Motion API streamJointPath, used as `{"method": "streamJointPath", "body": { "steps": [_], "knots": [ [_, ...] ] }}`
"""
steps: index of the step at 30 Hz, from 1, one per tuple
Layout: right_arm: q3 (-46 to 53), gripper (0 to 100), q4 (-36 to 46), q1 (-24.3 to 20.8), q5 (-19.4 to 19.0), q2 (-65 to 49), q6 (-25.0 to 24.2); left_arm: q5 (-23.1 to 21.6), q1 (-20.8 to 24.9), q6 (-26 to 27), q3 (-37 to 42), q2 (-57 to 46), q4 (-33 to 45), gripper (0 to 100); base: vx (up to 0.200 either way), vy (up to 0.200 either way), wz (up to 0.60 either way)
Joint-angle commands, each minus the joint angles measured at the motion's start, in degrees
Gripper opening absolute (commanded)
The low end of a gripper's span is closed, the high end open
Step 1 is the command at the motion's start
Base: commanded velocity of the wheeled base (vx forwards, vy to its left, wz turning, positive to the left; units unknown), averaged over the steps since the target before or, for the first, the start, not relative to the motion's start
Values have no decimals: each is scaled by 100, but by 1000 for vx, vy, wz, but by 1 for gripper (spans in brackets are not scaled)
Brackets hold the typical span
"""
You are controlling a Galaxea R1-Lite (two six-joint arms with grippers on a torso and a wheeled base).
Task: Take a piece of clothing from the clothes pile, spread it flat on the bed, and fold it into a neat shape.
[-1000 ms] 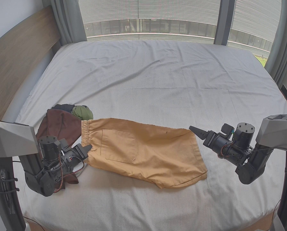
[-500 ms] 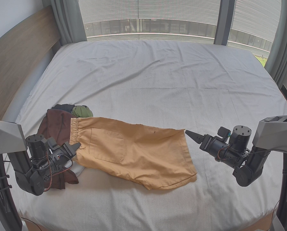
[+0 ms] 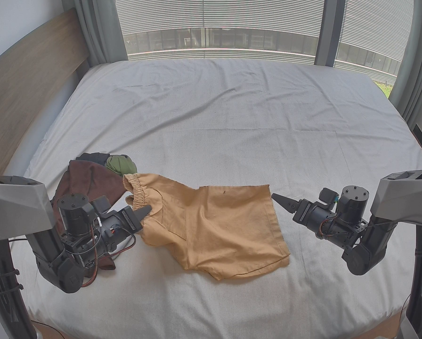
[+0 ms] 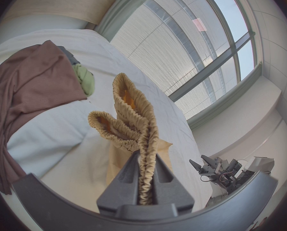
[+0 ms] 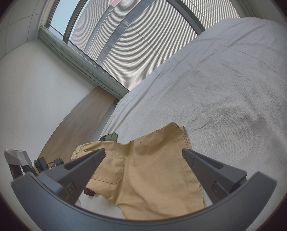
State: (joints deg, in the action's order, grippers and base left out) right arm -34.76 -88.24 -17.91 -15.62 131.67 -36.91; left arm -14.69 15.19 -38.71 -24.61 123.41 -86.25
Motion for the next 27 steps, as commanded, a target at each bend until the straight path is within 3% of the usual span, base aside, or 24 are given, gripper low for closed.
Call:
{"method": "streamJointPath", "body": {
  "steps": [1,27],
  "knots": [
    [4,100,-1,-2,-3,-27,0,45,309,-5,-219,8,29,0,0,0,0],
    [-40,100,-1,103,-3,-194,-9,98,1504,-5,-1327,606,99,0,0,0,0]
  ]
}}
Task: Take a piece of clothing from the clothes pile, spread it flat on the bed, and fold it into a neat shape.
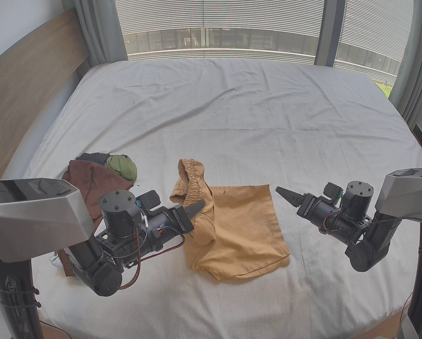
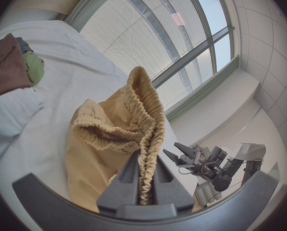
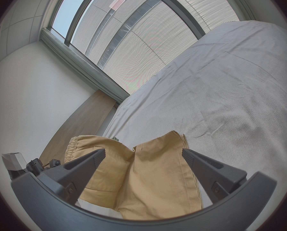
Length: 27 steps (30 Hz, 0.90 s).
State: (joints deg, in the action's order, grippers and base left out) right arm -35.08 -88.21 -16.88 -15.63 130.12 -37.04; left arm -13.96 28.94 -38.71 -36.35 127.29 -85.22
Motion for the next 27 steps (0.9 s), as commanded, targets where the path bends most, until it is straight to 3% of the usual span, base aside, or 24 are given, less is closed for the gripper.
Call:
{"method": "streamJointPath", "body": {
  "steps": [1,11,27],
  "knots": [
    [-7,100,-3,1,-2,-40,3,25,156,-5,-179,243,-3,0,0,0,0],
    [-7,100,-3,71,-2,-110,-5,60,455,-32,-698,472,59,0,0,0,0],
    [10,100,-3,159,-2,-119,3,104,876,-172,-1717,894,937,0,0,0,0]
  ]
}}
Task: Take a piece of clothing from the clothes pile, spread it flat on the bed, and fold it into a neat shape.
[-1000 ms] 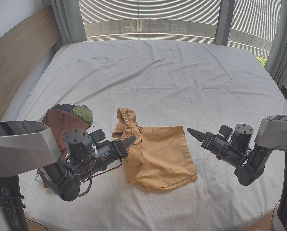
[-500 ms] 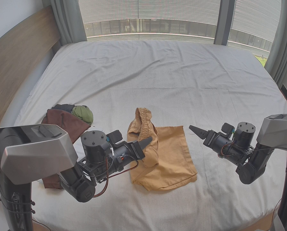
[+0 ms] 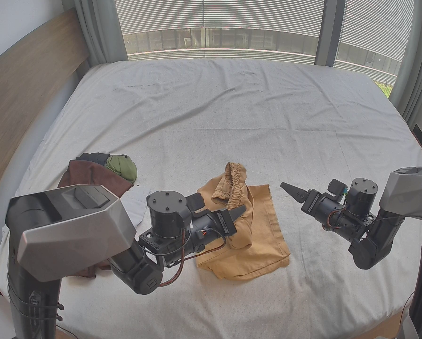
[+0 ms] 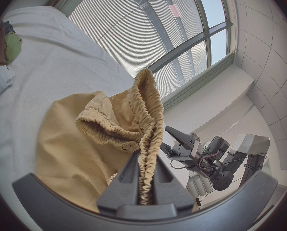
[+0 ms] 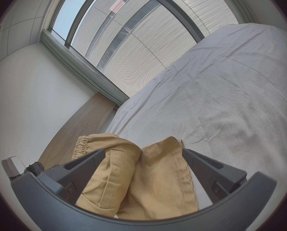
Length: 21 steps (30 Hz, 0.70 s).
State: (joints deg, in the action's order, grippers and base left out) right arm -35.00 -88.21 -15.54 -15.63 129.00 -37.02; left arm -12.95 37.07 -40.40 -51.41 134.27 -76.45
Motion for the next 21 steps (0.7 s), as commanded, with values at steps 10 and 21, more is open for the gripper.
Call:
{"method": "streamJointPath", "body": {
  "steps": [10,21],
  "knots": [
    [11,100,-3,25,-2,-50,2,47,99,-3,-291,469,95,0,0,0,0],
    [19,100,-3,16,-2,-50,2,55,55,15,-291,618,174,0,0,0,0]
  ]
}}
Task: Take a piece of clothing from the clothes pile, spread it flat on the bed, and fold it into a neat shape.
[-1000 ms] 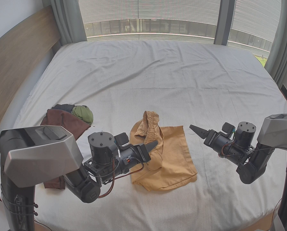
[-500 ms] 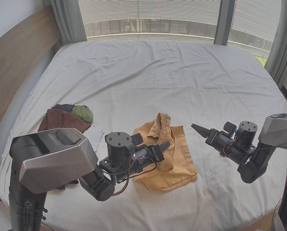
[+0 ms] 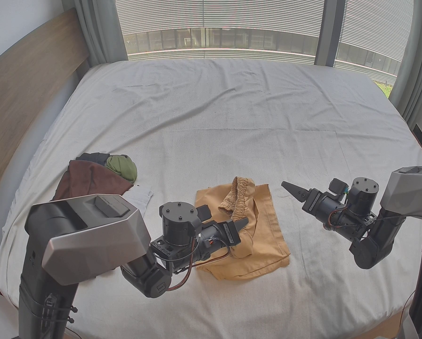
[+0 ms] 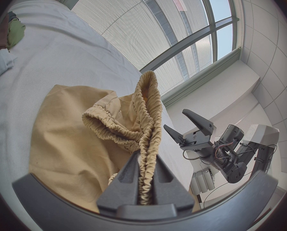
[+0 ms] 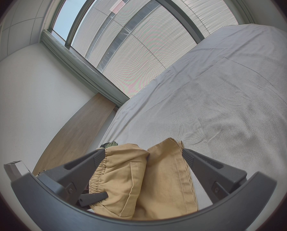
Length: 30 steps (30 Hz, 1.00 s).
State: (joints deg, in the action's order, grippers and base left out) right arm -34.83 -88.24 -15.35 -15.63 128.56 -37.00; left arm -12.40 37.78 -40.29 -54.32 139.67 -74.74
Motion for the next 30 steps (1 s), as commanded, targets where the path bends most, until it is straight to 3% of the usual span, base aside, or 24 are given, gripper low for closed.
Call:
{"method": "streamJointPath", "body": {
  "steps": [1,7,8,14,19,30],
  "knots": [
    [2,100,-1,-3,-2,-15,0,1,-16,4,-8,78,3,0,0,0,0],
    [2,100,-1,-3,-2,-15,0,1,-25,12,-26,78,12,0,0,0,0],
    [2,100,-1,-3,-2,-15,0,1,-25,12,-17,87,21,100,0,0,0],
    [2,100,-1,14,-2,-7,17,9,-16,21,-8,87,-41,100,0,0,0],
    [2,100,-1,93,-2,11,17,335,-16,48,9,69,-76,100,0,0,0],
    [451,100,175,102,-19,-7,211,422,-684,346,1125,17,-999,100,0,0,0]
  ]
}}
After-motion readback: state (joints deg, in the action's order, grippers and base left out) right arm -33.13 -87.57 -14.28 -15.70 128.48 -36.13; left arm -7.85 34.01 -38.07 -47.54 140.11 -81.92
